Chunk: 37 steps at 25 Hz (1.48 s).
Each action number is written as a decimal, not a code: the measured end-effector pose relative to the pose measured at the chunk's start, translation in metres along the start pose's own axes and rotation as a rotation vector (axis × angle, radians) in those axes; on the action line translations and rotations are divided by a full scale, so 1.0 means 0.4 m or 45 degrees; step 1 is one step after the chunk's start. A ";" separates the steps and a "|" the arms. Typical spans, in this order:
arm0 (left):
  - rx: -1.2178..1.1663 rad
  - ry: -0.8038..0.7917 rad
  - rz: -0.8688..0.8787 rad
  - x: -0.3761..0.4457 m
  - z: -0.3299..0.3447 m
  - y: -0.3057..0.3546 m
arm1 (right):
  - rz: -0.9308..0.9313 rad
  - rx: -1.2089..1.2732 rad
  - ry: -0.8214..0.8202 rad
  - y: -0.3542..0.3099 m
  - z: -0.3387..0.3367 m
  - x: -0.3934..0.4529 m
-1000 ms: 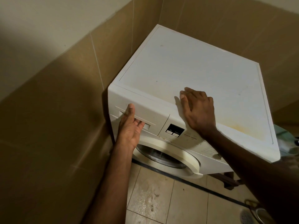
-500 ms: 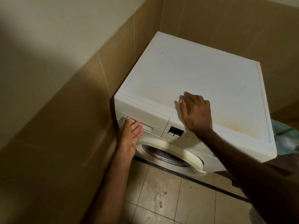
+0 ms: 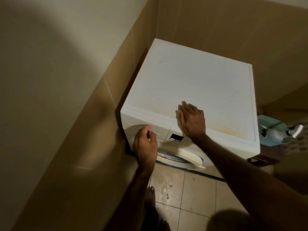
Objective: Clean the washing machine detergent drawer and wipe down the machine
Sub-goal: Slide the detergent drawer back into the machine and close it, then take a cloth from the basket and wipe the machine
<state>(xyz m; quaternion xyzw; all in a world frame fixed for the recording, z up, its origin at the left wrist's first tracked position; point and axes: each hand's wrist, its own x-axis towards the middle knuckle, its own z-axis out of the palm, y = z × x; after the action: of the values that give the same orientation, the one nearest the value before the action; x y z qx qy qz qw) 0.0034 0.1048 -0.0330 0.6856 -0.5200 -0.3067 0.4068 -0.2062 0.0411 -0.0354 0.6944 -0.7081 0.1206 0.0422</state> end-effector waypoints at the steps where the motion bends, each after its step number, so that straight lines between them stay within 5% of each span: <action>1: 0.060 -0.032 0.071 0.014 -0.003 0.013 | 0.010 0.022 -0.034 -0.006 0.002 0.003; 10: 0.429 -0.261 0.792 0.107 0.140 0.173 | 0.410 0.073 0.010 0.022 -0.069 -0.068; 22: 0.491 -0.796 1.182 -0.069 0.616 0.496 | 0.943 0.080 0.072 0.595 -0.196 -0.230; 30: 0.604 -1.007 1.227 -0.206 1.034 0.663 | 1.126 0.126 0.062 1.016 -0.087 -0.272; 37: 0.911 -1.342 0.920 -0.223 1.351 0.539 | 1.187 0.365 -0.231 1.255 0.101 -0.273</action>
<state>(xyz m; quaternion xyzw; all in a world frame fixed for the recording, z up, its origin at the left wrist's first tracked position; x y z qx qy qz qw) -0.5767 0.0341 -0.1042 0.3237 -0.9087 -0.2540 -0.0703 -0.6970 0.1413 -0.1557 0.3104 -0.9204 0.1620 -0.1739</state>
